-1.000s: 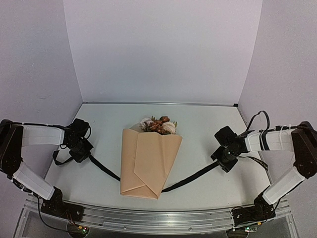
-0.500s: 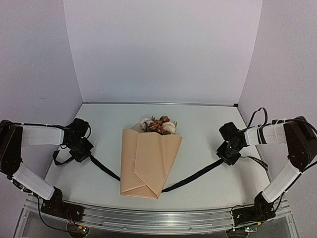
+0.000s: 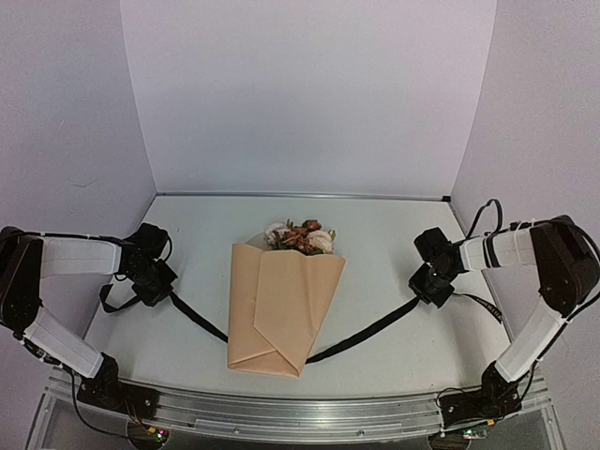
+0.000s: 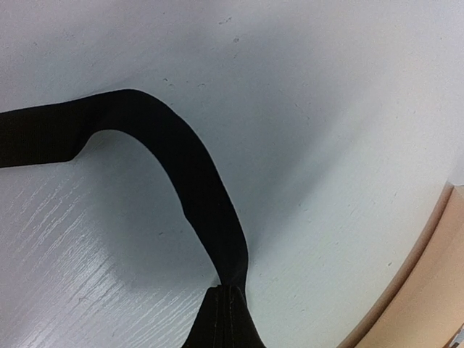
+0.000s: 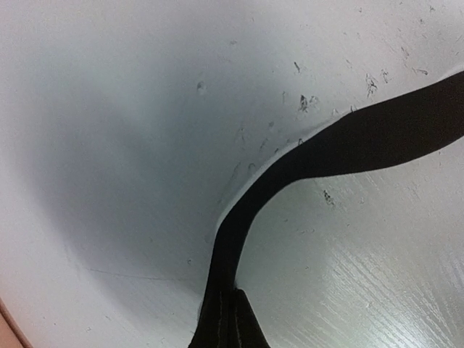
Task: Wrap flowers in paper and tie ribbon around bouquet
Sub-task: Pick up the ribbon at the center of the board.
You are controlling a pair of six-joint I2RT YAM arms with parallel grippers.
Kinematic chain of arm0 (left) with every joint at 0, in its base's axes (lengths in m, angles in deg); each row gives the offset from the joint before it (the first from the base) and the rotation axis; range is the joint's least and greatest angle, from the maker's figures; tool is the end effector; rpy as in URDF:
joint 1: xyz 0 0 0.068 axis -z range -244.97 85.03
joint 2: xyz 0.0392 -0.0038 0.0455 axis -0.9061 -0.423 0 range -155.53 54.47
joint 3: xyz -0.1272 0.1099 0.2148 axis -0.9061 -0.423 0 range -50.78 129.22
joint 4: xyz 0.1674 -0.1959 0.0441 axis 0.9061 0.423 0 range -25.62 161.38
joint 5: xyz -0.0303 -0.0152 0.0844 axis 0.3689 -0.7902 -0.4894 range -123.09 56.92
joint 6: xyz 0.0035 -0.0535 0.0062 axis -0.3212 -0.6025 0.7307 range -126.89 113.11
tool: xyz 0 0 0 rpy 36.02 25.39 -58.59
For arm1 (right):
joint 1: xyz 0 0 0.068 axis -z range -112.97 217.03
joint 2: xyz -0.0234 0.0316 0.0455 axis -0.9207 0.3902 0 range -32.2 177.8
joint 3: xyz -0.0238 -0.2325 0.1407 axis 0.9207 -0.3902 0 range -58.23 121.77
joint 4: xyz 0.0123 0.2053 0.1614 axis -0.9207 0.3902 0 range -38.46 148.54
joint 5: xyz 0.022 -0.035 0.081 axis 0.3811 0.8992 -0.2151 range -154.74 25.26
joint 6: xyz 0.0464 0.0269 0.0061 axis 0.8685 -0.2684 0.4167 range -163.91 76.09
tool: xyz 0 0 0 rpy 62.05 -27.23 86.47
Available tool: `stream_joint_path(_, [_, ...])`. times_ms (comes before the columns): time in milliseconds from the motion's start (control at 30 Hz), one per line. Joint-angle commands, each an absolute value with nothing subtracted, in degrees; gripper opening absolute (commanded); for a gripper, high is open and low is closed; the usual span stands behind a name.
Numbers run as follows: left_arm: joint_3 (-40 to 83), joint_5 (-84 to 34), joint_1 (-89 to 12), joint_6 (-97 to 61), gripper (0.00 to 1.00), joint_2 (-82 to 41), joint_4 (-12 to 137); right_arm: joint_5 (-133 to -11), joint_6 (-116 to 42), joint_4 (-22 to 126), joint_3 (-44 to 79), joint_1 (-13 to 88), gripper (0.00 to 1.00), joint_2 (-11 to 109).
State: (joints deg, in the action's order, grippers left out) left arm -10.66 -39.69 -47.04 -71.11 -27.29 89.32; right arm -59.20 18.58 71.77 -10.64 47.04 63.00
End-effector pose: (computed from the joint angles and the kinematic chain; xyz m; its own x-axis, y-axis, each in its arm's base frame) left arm 0.2378 -0.0726 0.1563 -0.6159 -0.7409 -0.2680 -0.6720 0.6716 -0.3121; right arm 0.2781 0.0974 0.1345 -0.6734 0.6944 -0.2536 0.6304 0.7186 0.2934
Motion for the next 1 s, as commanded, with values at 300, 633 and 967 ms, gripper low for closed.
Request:
stream_joint_path(300, [-9.39, -41.85, -47.32, -64.86, 0.00, -27.17, 84.30, -59.37, 16.03, 75.26, -7.45, 55.44, 0.00, 58.88])
stream_joint_path(633, [-8.40, -43.40, -51.90, -64.60, 0.00, -30.65, 84.37, -58.27, 14.43, 76.60, -3.33, 56.47, 0.00, 60.25])
stream_joint_path(967, [-3.68, -40.82, -52.41, -59.64, 0.00, -34.38, 79.90, -61.15, 13.22, 77.38, -2.83, 59.14, 0.00, 59.26])
